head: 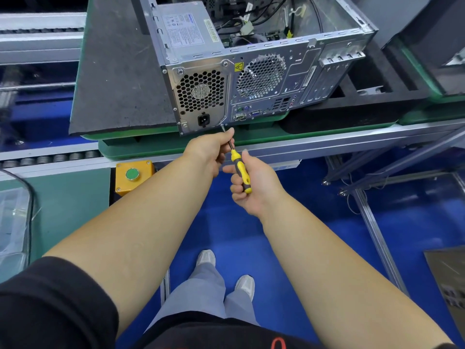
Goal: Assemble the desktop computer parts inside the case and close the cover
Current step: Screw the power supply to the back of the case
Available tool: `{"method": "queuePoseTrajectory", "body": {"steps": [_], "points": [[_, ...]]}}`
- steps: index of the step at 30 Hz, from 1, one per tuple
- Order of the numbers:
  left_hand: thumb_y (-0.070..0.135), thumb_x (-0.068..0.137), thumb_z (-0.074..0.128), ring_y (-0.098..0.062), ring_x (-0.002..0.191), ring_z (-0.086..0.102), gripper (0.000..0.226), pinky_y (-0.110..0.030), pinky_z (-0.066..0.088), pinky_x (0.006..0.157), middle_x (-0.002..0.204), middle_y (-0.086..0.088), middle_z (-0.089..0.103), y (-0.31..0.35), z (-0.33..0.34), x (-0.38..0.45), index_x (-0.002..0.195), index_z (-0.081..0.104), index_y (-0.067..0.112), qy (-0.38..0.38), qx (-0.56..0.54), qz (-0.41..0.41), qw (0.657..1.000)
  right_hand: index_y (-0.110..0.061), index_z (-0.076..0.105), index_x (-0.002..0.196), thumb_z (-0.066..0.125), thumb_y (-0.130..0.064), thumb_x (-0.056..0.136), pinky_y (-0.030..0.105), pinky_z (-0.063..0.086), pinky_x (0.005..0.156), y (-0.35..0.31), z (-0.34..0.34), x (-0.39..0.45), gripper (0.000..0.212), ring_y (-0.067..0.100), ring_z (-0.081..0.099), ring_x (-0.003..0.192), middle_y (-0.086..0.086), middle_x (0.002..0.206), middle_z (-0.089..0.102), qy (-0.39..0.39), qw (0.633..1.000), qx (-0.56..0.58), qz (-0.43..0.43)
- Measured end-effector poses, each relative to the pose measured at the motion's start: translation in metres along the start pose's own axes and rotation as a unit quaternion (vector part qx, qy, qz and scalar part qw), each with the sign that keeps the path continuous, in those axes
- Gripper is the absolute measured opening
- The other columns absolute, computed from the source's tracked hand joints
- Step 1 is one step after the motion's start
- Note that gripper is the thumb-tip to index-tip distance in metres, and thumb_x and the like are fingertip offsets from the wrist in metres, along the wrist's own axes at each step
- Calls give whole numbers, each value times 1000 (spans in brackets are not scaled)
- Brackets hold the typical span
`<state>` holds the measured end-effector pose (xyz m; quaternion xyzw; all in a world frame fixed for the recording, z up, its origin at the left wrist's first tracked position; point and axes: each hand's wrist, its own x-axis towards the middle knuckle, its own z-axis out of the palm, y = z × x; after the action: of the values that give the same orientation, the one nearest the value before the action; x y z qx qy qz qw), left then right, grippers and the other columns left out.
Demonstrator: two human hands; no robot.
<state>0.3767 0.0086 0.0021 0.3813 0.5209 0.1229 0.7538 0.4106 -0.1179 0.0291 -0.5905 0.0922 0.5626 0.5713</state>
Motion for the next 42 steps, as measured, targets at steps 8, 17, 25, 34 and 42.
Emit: {"method": "queuePoseTrajectory", "body": {"steps": [8, 17, 25, 34, 42], "points": [[30, 82, 77, -5, 50, 48, 24, -17, 38, 49, 59, 5, 61, -2, 2, -2, 67, 66, 16, -1, -10, 20, 1000, -14, 61, 79, 45, -41, 102, 30, 32, 54, 9, 4, 4, 39, 18, 43, 57, -2, 63, 50, 162, 898, -350, -214], [21, 95, 62, -3, 50, 52, 14, -14, 41, 48, 66, 5, 66, -1, -2, -9, 85, 67, 12, -50, -36, 42, 997, -7, 62, 83, 46, -38, 102, 18, 20, 36, -5, 0, -2, 39, 7, 30, 39, -4, 51, 40, -58, 990, 116, 48], [21, 89, 70, -2, 52, 59, 14, -14, 41, 48, 63, 5, 69, 0, 0, -5, 77, 67, 13, -27, -26, 37, 999, -19, 51, 75, 45, -45, 102, 31, 30, 51, 1, 6, 1, 37, 17, 44, 58, -4, 67, 51, 198, 829, -469, -234], [27, 83, 75, -5, 43, 41, 33, -19, 31, 42, 52, 5, 54, 2, 0, 2, 56, 62, 15, -16, -6, 6, 1000, -9, 64, 87, 49, -47, 100, 17, 31, 37, -4, 7, 3, 43, 8, 38, 41, -1, 55, 48, -34, 996, 73, 34], [27, 86, 74, -8, 56, 50, 23, -19, 41, 57, 63, 3, 63, 1, -2, -1, 69, 67, 14, -32, -20, 22, 999, -5, 63, 78, 55, -41, 97, 29, 33, 53, 5, 13, 9, 41, 19, 39, 54, 1, 58, 49, 143, 940, -249, -184]]}}
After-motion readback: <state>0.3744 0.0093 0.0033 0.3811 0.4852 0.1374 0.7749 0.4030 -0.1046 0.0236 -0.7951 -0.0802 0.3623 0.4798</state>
